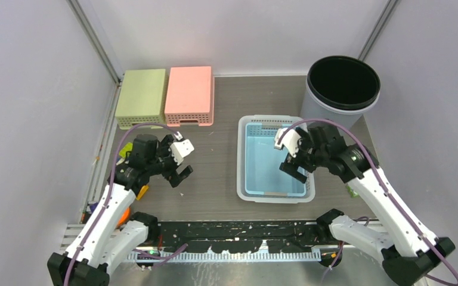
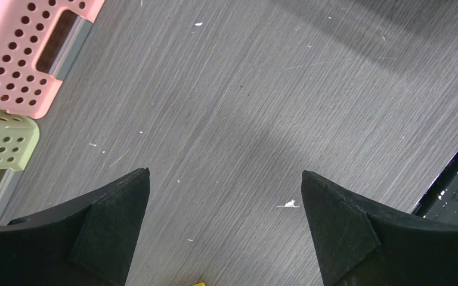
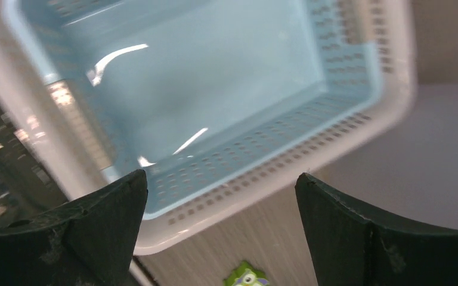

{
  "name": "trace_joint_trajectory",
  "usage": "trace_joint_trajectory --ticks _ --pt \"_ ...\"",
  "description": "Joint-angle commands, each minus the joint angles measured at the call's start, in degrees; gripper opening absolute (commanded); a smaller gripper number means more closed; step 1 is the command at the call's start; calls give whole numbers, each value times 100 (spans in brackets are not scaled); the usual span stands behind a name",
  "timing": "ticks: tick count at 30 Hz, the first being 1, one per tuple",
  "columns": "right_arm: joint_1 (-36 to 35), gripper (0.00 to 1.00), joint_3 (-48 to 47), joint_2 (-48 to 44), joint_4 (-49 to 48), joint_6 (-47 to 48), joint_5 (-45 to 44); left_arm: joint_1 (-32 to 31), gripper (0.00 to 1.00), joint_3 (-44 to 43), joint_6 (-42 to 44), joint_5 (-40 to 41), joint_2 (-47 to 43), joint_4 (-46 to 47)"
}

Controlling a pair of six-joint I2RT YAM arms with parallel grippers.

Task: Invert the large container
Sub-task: Move the multiple containers to the center of the board.

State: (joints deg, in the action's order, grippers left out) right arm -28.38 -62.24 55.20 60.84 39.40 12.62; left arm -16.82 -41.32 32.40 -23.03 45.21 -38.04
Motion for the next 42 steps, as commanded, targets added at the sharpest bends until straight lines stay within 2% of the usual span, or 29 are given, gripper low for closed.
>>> trace_joint_trajectory --ticks 1,4,7,12,14,18,21,25,35,38,39,42 --pt "15 100 -110 -692 -1630 -726 -2030 21 100 -26 85 -128 163 57" --pt "93 100 -634 -693 -1941 -905 -2819 20 100 -6 73 -130 191 49" --pt "272 100 -1296 -311 -1881 -979 -3260 27 100 104 117 -92 105 71" --pt "861 100 -2520 719 -1433 -1195 -3292 30 100 99 58 -82 -62 104" --pt "1271 100 -3069 1246 -1185 -1290 -3036 31 100 101 44 -88 -97 120" --pt "2212 100 -4366 2479 -436 -1577 -1960 46 100 141 30 -122 -84 141" --pt "2450 100 -5029 3153 140 -1590 -1228 64 100 184 55 -119 -61 183" --pt "2476 100 -5281 3473 489 -1555 -663 71 100 183 51 -110 -65 216" --pt "2549 99 -4959 3967 458 -1451 -687 73 100 220 30 -32 -35 287" --pt "2600 90 -4923 4107 535 -1388 -690 82 100 219 28 -2 -34 306" --pt "2626 84 -4927 4126 574 -1370 -675 82 100 221 15 0 -28 314" --pt "2715 55 -4926 4131 695 -1305 -658 82 100 225 12 2 -19 315"
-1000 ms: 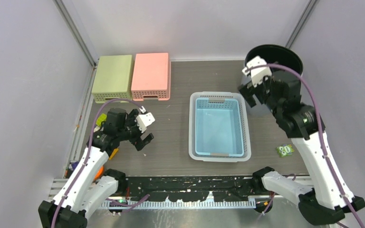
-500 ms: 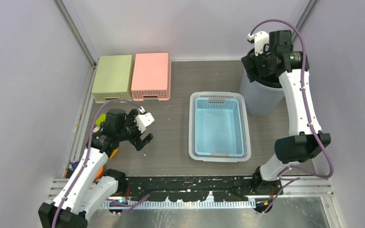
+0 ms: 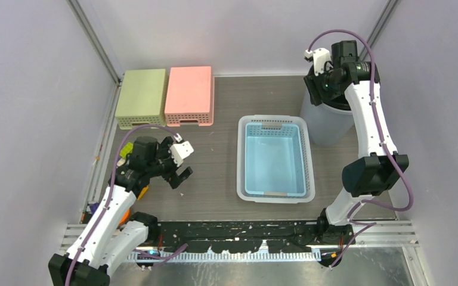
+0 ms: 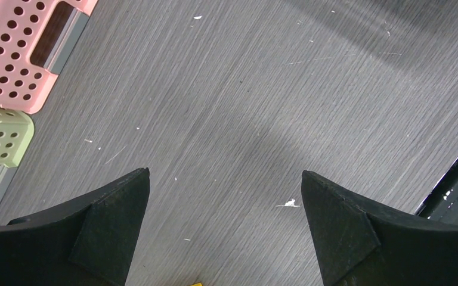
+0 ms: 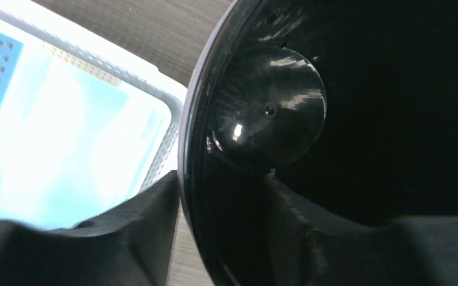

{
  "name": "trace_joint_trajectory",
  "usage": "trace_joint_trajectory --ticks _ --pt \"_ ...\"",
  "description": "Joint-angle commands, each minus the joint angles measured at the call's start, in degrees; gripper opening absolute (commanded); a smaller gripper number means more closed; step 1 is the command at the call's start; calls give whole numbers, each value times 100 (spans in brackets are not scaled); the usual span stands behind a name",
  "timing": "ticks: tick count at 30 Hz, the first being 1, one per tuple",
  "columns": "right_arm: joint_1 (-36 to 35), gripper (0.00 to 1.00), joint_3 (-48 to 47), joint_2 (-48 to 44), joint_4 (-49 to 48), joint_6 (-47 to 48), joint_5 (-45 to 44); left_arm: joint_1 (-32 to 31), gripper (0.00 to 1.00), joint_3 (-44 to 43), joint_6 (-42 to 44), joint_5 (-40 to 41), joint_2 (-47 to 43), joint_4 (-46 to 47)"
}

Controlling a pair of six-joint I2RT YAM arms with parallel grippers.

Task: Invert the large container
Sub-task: Move the multiple containers to the center of the board.

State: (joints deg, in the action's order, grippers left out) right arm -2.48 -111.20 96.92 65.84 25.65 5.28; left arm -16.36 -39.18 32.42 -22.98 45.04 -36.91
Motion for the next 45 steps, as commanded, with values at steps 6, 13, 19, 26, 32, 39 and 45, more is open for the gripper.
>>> trace_joint_trajectory --ticks 6,13,19,26,32,39,45 --pt "319 24 -48 -124 518 261 23 39 100 16 12 7 39 217" --pt "553 5 -163 -373 1239 472 57 36 100 24 13 30 1 225" --pt "708 4 449 -1287 1525 925 -173 45 100 24 19 30 2 227" --pt "749 5 1552 -2284 1596 1281 -343 44 100 16 30 8 -30 209" --pt "758 6 2073 -2559 1256 1292 -456 45 100 -24 10 -11 -65 167" --pt "783 31 2122 -2607 1183 1305 -603 54 100 -31 -8 -4 -127 150" --pt "819 60 1948 -2805 1346 1416 -752 54 100 -20 1 -17 -76 174"
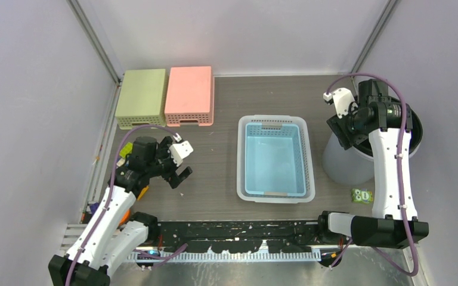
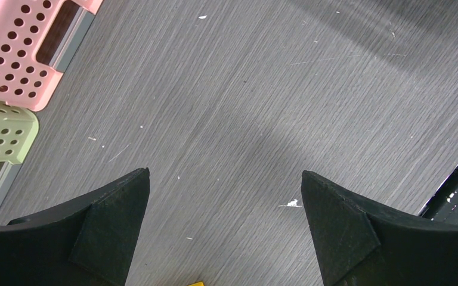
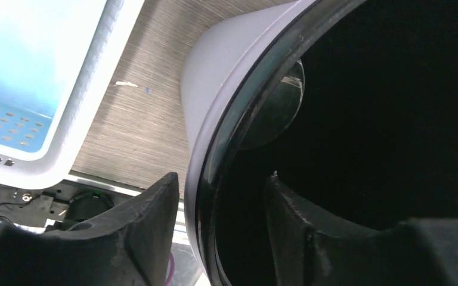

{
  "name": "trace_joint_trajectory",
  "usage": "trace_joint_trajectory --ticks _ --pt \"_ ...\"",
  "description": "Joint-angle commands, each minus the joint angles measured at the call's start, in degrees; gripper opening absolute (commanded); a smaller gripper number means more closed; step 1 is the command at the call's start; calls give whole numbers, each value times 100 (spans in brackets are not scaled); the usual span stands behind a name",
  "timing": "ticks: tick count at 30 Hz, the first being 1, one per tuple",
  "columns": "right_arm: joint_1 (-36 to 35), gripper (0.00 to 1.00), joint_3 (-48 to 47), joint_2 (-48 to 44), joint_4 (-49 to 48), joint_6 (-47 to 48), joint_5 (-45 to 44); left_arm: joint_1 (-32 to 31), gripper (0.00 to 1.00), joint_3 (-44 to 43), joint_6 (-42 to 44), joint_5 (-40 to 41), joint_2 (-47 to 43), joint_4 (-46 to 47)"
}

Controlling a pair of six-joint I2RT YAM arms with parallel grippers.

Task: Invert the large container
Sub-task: Move the multiple containers to the center of the board, then pick up the container from the container.

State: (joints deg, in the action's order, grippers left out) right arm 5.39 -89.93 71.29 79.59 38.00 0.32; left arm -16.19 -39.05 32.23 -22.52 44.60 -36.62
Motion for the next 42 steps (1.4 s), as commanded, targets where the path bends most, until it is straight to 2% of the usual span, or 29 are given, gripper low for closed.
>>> trace_joint_trajectory --ticks 1,4,8,10,13,16,19,22,27,30,33,42 --pt "33 65 -306 -271 47 182 -202 36 100 -33 20 -63 -26 144" --pt "35 75 -974 -381 277 165 -112 35 100 -33 21 -72 -7 144" --pt "33 83 -1811 -637 253 60 424 36 100 -40 29 -48 18 138" --pt "33 84 -2129 -737 148 -130 797 36 100 -42 23 -36 8 133" --pt "33 84 -2335 -827 139 -333 1838 36 100 -44 23 -34 -18 135" --pt "33 84 -2329 -740 509 -201 3227 32 100 -44 26 -40 -5 137" --pt "-43 80 -2091 -573 602 -146 3790 36 100 -42 21 -25 21 137" --pt "-622 78 -1531 -498 503 49 3606 41 100 -52 21 -8 42 137" --pt "-2956 80 94 -688 -418 -152 2084 45 100 -44 20 33 78 137" --pt "-3797 80 716 -461 -698 -182 1779 45 100 -43 31 36 100 125" --pt "-4042 80 1078 -127 -819 -57 1913 49 100 -33 34 29 108 121" --pt "-4170 78 1861 417 -1443 208 2227 63 100 -20 55 57 218 142"
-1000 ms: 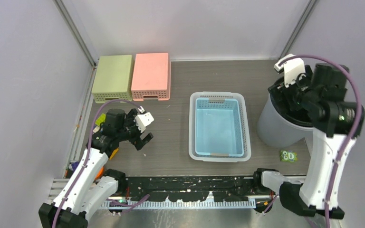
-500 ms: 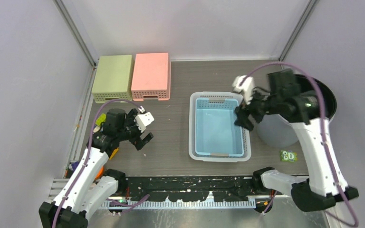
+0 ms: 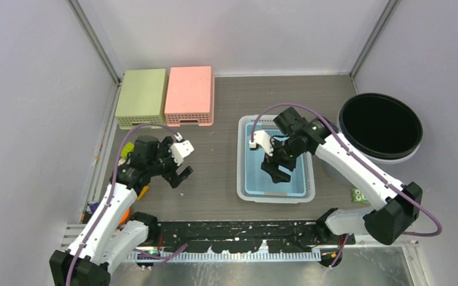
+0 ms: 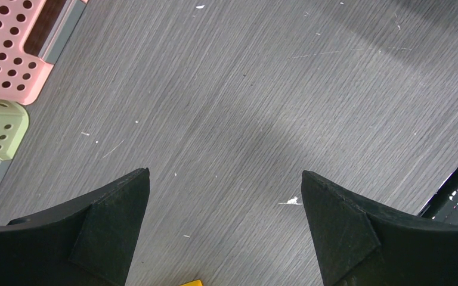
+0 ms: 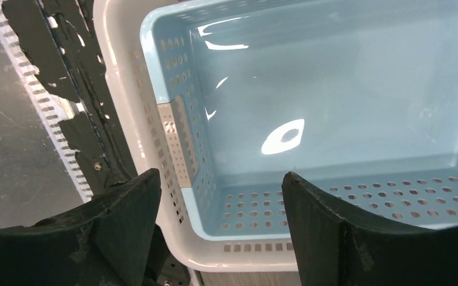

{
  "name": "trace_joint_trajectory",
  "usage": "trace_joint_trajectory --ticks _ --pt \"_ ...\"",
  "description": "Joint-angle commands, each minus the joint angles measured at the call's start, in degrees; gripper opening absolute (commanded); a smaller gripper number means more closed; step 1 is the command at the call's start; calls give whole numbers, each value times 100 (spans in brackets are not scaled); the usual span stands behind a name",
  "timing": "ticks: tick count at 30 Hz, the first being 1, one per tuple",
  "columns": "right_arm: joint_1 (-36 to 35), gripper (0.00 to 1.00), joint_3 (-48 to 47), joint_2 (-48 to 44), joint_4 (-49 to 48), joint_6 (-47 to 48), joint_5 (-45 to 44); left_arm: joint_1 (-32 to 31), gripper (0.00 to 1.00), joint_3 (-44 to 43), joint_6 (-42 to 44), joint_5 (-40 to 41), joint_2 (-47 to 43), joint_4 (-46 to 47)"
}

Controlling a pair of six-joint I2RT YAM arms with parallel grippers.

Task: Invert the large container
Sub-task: Pick up the container from the container.

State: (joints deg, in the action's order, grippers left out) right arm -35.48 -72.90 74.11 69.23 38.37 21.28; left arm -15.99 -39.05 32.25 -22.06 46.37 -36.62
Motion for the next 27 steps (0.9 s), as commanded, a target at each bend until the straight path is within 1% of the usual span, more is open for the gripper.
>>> trace_joint_trajectory --ticks 1,7,18,27 --pt "-111 78 240 186 -438 199 119 43 100 -16 58 9 58 158" --pt "-268 77 645 377 -716 206 40 43 100 1 80 54 109 177" --pt "-532 76 740 795 -520 328 104 43 100 33 106 123 120 212" --pt "-621 75 890 968 -693 313 -68 42 100 38 108 120 92 214"
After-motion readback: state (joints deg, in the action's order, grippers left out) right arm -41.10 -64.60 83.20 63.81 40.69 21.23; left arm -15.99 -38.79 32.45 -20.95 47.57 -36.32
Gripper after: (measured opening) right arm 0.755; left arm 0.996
